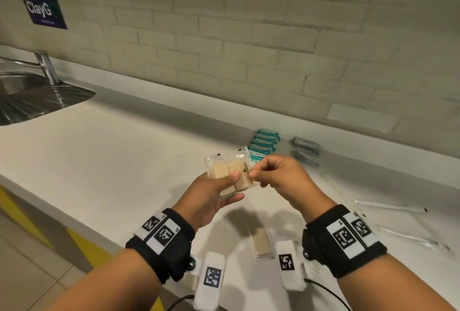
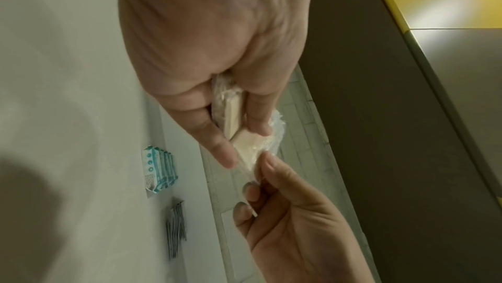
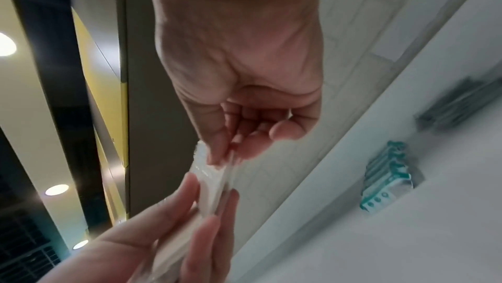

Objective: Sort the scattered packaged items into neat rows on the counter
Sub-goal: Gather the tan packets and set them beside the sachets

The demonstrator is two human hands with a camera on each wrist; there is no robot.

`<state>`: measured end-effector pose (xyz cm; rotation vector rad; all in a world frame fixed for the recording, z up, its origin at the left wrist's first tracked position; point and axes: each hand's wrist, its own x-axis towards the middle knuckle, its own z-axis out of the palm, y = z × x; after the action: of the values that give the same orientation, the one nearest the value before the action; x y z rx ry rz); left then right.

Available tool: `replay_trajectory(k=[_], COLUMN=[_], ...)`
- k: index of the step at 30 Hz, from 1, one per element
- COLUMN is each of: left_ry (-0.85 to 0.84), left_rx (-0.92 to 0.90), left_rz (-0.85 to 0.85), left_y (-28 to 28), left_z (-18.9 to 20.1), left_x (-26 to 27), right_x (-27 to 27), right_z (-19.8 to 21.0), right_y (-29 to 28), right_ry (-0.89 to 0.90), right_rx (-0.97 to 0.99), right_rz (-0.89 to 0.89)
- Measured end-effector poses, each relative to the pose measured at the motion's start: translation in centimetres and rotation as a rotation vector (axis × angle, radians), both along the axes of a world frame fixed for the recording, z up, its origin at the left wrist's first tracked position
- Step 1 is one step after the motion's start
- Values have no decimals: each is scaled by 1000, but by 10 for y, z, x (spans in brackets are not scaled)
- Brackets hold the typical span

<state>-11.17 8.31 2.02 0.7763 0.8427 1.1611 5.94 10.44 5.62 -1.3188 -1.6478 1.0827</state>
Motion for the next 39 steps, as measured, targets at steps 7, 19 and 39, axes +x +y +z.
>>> replay_trajectory(k=[7,19,39], left_ry=[-49,380,-38], left_rx=[-176,193,-98], left_rz=[-106,53,16], left_y=[13,24,21], left_z=[6,-3,-20], left_x=[-3,24,-5], right_x=[14,22,21], right_z=[4,21,-27], right_y=[4,19,20], right_ry=[-739,-503,-1051], right_rx=[814,144,3], right_rz=[96,-9,359])
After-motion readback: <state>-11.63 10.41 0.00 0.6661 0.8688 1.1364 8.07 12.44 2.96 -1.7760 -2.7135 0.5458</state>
